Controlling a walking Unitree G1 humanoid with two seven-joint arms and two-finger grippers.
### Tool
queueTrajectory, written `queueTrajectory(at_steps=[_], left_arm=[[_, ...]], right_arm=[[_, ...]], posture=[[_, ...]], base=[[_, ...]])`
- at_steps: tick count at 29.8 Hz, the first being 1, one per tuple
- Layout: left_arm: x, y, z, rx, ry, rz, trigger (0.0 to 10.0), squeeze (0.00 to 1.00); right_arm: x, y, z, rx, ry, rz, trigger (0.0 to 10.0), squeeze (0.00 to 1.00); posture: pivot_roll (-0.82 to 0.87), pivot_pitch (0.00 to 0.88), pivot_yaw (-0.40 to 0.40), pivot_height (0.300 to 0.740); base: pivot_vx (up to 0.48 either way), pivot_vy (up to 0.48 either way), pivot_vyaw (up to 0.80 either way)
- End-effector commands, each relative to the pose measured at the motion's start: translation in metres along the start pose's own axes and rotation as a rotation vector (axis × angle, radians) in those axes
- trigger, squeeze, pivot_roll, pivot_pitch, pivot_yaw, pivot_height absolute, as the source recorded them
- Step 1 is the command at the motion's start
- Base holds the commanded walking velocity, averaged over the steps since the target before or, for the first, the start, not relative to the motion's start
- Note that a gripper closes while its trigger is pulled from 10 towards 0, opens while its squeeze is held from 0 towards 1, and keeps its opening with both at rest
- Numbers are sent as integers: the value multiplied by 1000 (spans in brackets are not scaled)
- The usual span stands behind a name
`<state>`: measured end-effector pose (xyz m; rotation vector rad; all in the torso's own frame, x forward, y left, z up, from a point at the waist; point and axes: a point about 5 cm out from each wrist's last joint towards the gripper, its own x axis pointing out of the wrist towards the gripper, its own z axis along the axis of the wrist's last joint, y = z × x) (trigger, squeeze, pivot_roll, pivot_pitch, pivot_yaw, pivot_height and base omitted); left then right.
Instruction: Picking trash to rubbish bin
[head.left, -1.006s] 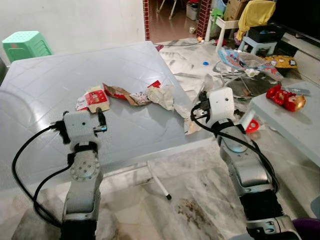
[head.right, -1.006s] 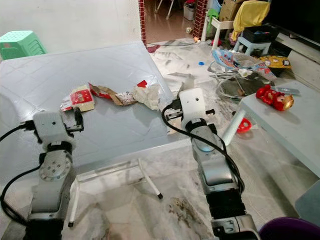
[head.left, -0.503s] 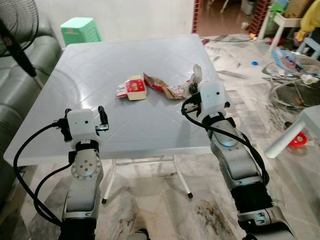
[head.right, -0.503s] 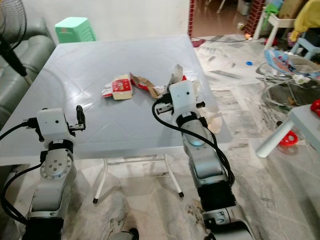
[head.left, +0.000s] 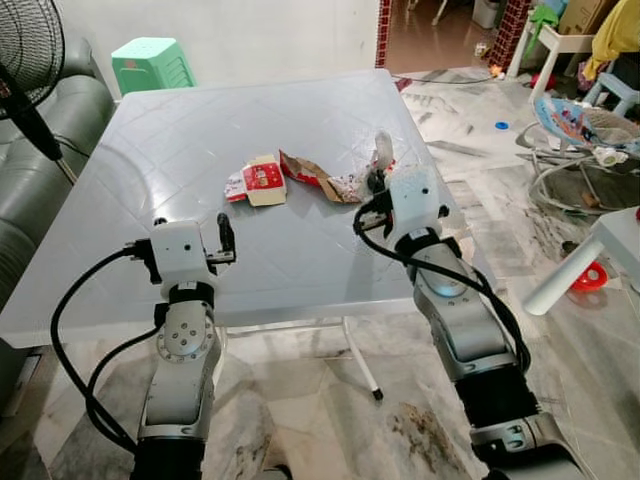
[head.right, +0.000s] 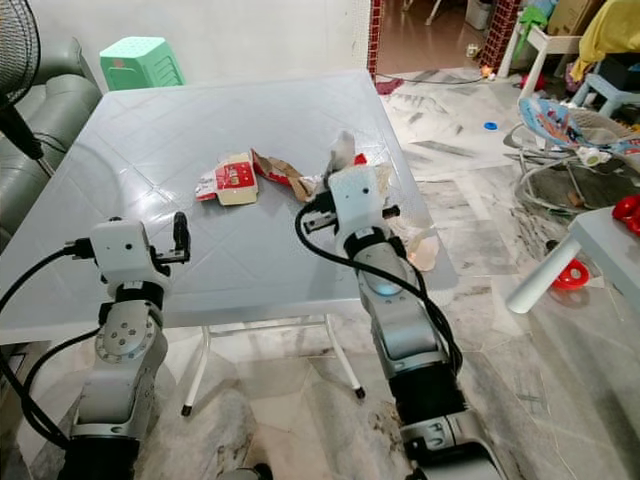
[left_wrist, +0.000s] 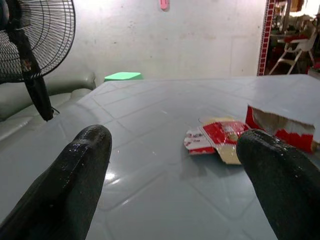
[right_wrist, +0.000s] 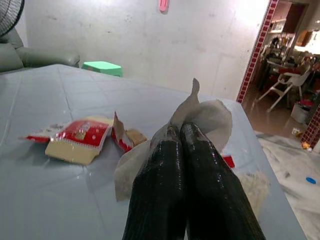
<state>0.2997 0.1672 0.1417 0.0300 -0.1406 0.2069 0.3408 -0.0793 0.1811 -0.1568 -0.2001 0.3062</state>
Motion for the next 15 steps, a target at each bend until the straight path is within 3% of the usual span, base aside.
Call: queueTrajectory(at_steps=[1, 15], left_arm=[[3, -1, 3, -11, -9, -6, 10000, 0], [5, -6, 3, -29, -6, -25, 10000, 0]], right_arm=[[2, 3, 3, -7, -14, 8, 0, 0], [1, 5, 3, -15, -27, 16, 0, 0]], posture=[[52, 42, 1, 740], [52, 37, 3, 740]], base=[[480, 0, 0], [478, 0, 0]])
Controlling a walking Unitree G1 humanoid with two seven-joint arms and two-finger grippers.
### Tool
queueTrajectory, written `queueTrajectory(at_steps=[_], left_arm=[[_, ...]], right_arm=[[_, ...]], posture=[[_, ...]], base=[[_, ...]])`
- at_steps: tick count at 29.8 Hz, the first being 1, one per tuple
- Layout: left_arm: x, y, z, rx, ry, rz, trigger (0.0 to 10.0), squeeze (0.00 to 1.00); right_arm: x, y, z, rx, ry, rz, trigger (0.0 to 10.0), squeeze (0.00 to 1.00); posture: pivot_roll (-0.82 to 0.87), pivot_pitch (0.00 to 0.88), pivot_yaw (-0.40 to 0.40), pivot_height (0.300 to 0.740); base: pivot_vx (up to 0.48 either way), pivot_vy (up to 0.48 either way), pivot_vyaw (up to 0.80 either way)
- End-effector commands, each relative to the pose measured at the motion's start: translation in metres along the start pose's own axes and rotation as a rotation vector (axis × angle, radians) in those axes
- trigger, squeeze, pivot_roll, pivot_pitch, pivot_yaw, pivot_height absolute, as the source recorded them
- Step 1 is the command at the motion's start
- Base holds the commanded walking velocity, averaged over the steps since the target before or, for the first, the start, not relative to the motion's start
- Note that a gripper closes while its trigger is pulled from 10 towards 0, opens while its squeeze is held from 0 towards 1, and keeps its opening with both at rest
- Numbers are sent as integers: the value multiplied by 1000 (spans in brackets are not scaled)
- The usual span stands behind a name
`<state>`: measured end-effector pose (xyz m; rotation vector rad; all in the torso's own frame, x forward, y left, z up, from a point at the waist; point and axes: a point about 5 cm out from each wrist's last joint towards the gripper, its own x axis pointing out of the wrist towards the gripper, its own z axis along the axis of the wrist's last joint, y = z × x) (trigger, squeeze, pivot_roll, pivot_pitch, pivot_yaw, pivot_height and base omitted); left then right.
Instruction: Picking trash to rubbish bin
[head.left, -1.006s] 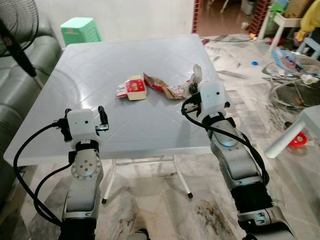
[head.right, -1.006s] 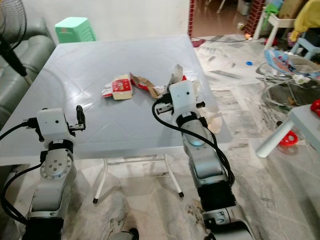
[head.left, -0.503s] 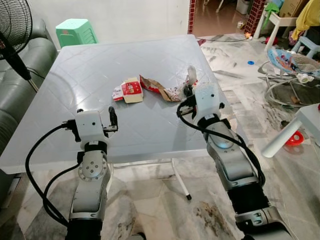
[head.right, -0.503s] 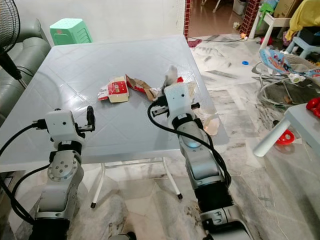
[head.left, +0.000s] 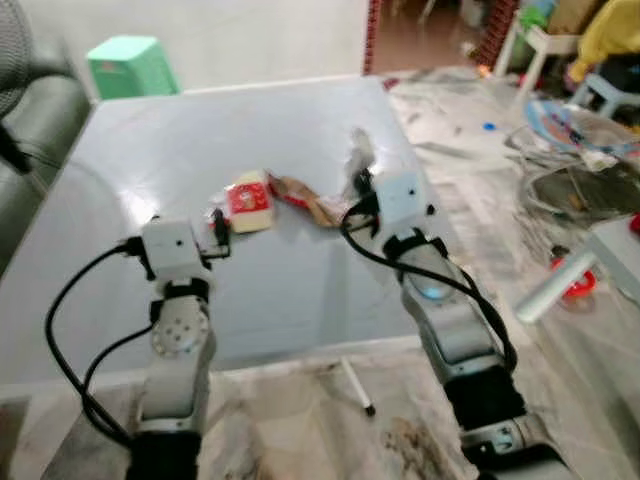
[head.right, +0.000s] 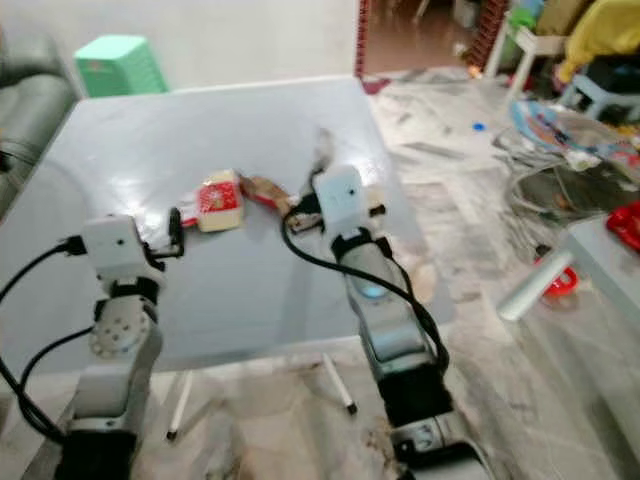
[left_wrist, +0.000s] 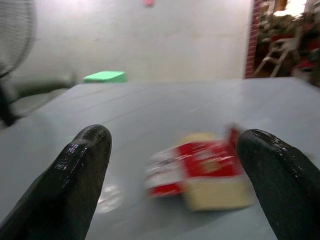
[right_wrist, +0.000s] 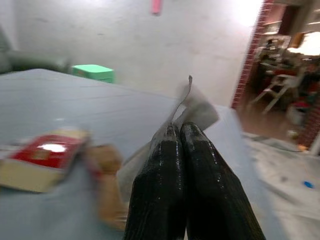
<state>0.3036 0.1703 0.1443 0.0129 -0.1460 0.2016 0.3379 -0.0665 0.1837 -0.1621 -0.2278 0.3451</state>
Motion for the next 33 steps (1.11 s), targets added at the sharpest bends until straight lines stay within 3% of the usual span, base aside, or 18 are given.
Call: queueTrajectory(at_steps=[1, 7, 13, 21, 33], left_arm=[[0, -8, 1, -11, -1, -20, 10000, 0], [-1, -7, -1, -18, 16, 0, 10000, 0], [-2, 9, -10, 8, 80, 157, 10000, 0], [-2, 14, -12, 3, 93, 193, 10000, 0], [1, 14, -18, -6, 148, 193, 10000, 0]], right_arm=[[-1, -7, -2, -10, 2, -20, 0, 0], [-1, -7, -2, -15, 1, -17, 0, 0], [-3, -10, -3, -19, 4, -19, 0, 0], [-4, -11, -5, -34, 7, -10, 0, 0], [-3, -10, -3, -32, -3, -10, 0, 0]], posture=[[52, 37, 3, 740], [52, 38, 1, 740], [51, 41, 1, 740], [50, 41, 2, 740], [50, 30, 7, 740]], base=[[472, 0, 0], [416, 0, 0], [0, 0, 0], [0, 0, 0], [0, 0, 800]])
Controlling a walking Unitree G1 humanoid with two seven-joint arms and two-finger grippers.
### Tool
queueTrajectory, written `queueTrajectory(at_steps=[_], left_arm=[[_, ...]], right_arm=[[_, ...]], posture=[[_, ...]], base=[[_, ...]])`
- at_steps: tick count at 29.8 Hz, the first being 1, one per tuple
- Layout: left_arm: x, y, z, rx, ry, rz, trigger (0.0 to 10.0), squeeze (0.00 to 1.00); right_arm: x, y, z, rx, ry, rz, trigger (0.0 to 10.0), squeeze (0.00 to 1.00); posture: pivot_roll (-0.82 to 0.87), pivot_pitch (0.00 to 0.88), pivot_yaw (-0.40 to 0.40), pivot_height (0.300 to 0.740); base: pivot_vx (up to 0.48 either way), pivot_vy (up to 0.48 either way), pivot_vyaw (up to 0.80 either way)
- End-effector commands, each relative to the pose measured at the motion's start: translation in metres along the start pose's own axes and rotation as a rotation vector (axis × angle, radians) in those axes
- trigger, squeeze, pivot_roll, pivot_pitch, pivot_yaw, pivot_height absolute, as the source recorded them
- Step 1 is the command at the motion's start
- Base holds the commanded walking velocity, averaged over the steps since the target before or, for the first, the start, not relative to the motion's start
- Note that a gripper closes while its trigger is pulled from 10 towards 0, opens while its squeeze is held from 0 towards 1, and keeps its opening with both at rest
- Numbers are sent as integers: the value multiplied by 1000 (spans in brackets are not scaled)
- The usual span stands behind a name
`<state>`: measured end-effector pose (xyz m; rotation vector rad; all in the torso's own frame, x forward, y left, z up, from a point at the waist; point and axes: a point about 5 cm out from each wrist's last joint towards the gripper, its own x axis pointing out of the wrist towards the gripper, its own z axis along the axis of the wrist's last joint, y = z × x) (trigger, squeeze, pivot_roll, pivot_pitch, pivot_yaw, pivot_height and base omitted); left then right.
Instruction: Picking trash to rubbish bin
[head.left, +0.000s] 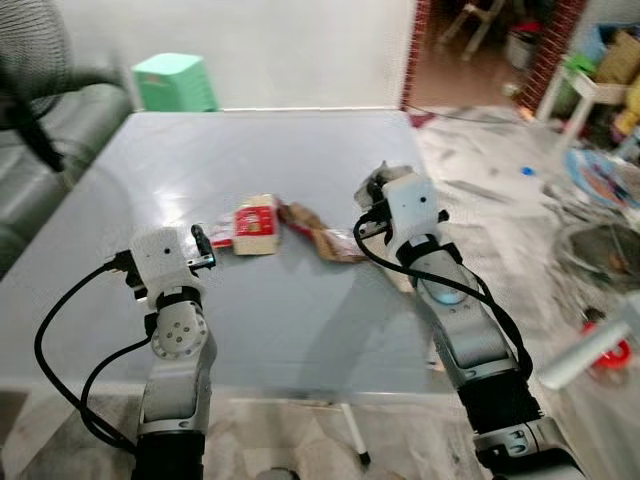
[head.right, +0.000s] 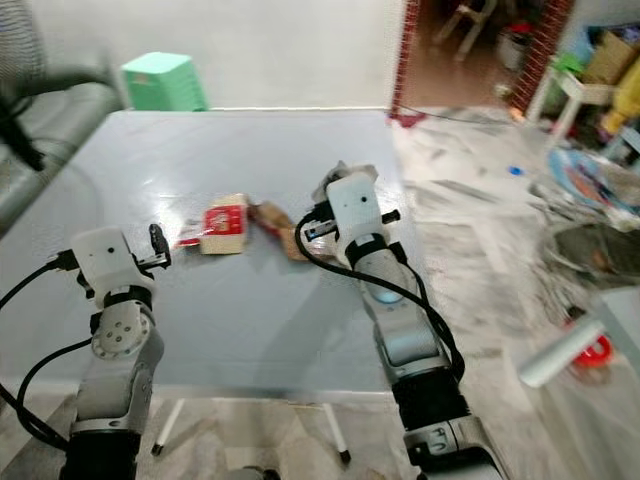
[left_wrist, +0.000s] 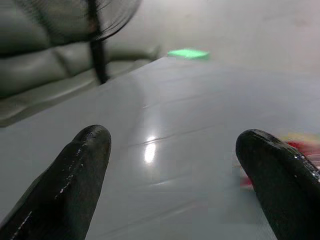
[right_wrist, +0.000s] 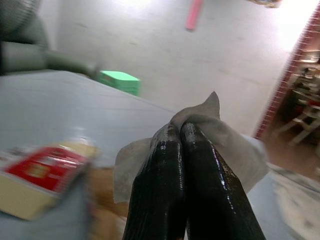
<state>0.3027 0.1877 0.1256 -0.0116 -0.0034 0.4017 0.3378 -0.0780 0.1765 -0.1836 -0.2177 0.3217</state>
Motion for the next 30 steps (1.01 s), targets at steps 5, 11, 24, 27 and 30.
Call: queueTrajectory(at_steps=[5, 11, 24, 27, 30], left_arm=[[4, -11, -7, -44, 81, -72, 10000, 0], [3, -23, -9, -80, 113, -154, 10000, 0], [10, -25, -6, -101, 132, -175, 10000, 0], [9, -25, -6, -101, 130, -177, 10000, 0], [8, -25, -7, -96, 128, -183, 10000, 0]], right_arm=[[2, -3, 6, -7, -20, 2, 0, 0], [1, -3, 5, -6, -20, -1, 0, 0], [-1, -5, 5, -5, -17, -9, 0, 0], [-1, -5, 5, -4, -16, -12, 0, 0], [-1, -5, 5, -3, -15, -13, 0, 0]], posture=[[48, 30, 7, 740], [46, 35, 8, 740], [40, 46, 11, 740], [39, 46, 13, 740], [39, 47, 13, 740]], base=[[0, 0, 351], [0, 0, 0], [0, 104, 0], [0, 404, 0], [0, 0, 0]])
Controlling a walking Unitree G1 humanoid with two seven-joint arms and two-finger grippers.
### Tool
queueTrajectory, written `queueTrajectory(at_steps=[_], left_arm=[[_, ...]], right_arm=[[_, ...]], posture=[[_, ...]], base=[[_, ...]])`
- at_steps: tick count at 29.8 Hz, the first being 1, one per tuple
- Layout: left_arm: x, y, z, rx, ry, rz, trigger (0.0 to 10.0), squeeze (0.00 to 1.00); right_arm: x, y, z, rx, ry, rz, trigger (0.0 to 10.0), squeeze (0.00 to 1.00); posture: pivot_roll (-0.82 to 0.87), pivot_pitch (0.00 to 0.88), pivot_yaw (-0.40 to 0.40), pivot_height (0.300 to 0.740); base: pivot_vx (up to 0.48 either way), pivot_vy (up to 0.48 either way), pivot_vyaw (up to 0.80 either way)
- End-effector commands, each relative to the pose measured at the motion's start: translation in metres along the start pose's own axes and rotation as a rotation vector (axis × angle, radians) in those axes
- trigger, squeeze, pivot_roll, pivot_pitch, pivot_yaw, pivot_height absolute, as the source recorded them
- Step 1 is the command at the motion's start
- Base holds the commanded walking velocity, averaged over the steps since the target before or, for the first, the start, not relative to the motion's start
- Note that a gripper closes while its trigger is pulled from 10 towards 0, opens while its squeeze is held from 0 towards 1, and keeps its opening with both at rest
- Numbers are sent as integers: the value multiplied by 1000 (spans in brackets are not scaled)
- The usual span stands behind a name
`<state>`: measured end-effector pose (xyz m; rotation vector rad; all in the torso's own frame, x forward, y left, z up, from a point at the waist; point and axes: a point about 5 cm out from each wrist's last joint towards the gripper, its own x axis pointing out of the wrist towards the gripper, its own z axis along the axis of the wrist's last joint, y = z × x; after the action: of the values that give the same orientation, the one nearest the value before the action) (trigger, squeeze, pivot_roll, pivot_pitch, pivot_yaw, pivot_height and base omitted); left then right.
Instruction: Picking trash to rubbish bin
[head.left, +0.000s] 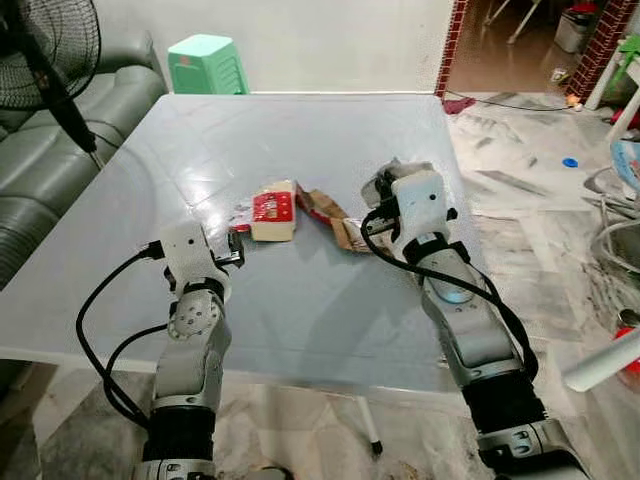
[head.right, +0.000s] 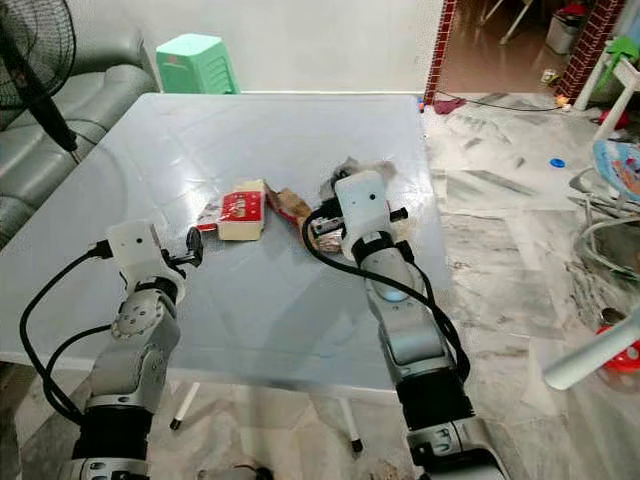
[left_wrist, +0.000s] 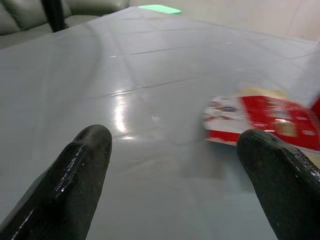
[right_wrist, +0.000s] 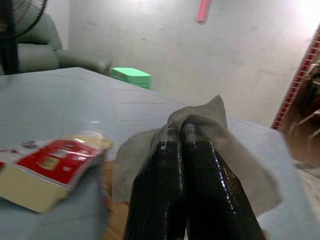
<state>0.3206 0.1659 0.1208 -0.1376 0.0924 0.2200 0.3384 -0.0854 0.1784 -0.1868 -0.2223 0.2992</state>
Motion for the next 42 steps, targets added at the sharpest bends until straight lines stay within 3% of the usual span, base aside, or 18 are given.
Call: queueTrajectory(at_steps=[1, 6, 13, 19, 31, 42], left_arm=[[-1, 1, -2, 11, 9, -6, 10000, 0], [-1, -1, -2, 17, 8, -19, 10000, 0], [4, -20, -15, 17, 123, -147, 10000, 0], [8, -30, -6, -12, 97, -197, 10000, 0], [9, -27, -9, -8, 117, -152, 10000, 0], [8, -30, -8, 14, 100, -186, 10000, 0]], right_arm=[[0, 3, 4, 4, -13, 9, 0, 0], [0, 2, 4, 5, -14, 7, 0, 0], [-1, -1, 4, -3, -14, -1, 0, 0], [-4, -3, 4, -10, -8, -9, 0, 0], [-5, -5, 3, -14, -2, -16, 0, 0], [-5, -4, 3, -12, -1, -18, 0, 0]], posture=[[40, 48, 15, 740], [39, 46, 16, 740], [30, 52, 18, 740], [21, 60, 21, 740], [19, 65, 26, 740], [23, 64, 26, 740]], base=[[0, 0, 0], [0, 0, 0], [0, 0, 0], [0, 0, 0], [79, 316, 0], [0, 0, 0]])
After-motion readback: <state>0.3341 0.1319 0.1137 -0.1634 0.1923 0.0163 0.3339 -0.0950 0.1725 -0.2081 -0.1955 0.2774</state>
